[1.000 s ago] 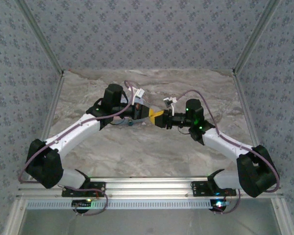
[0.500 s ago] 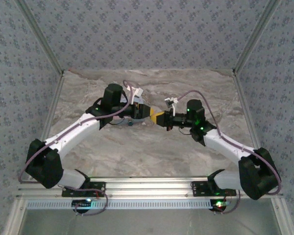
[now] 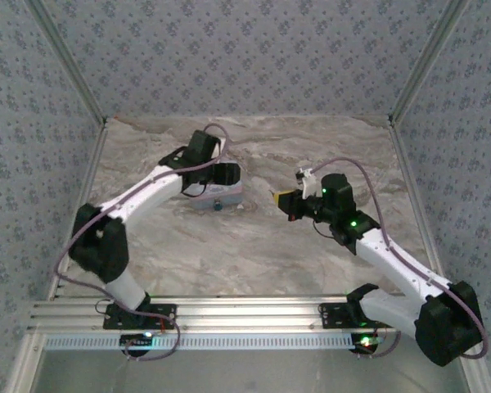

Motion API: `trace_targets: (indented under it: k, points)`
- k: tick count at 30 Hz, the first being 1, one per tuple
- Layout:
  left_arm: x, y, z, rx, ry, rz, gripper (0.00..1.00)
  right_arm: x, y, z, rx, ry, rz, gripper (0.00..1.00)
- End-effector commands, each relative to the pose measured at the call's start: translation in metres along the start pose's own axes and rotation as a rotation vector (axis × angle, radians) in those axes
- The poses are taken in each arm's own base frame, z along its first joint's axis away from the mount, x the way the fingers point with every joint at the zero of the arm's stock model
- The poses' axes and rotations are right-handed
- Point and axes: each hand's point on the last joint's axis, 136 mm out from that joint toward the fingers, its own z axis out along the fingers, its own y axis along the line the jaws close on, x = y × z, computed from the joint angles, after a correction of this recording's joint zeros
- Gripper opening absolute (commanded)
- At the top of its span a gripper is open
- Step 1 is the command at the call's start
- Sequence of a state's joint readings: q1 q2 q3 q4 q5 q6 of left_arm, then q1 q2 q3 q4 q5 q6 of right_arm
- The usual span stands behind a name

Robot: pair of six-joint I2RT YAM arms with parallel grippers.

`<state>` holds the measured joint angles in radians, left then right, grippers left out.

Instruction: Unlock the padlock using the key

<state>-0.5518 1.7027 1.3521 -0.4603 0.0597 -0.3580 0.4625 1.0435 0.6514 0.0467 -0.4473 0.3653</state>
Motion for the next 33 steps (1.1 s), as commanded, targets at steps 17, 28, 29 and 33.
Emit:
trace_targets:
  k: [17, 28, 29, 33]
  points:
    - [0.005, -0.021, 0.075, -0.036, 0.169, 0.127, 0.67, 0.032, -0.048, -0.015, 0.208, 0.092, 0.097, 0.00]
    - [0.029, -0.079, 0.085, 0.103, 0.224, 0.210, 0.61, 0.035, -0.069, -0.036, 0.253, 0.072, 0.165, 0.00]
    - [0.032, -0.084, 0.086, 0.111, 0.228, 0.217, 0.60, 0.035, -0.070, -0.037, 0.256, 0.071, 0.169, 0.00]
    - [0.036, -0.098, 0.086, 0.138, 0.229, 0.228, 0.60, 0.037, -0.074, -0.039, 0.261, 0.068, 0.178, 0.00]
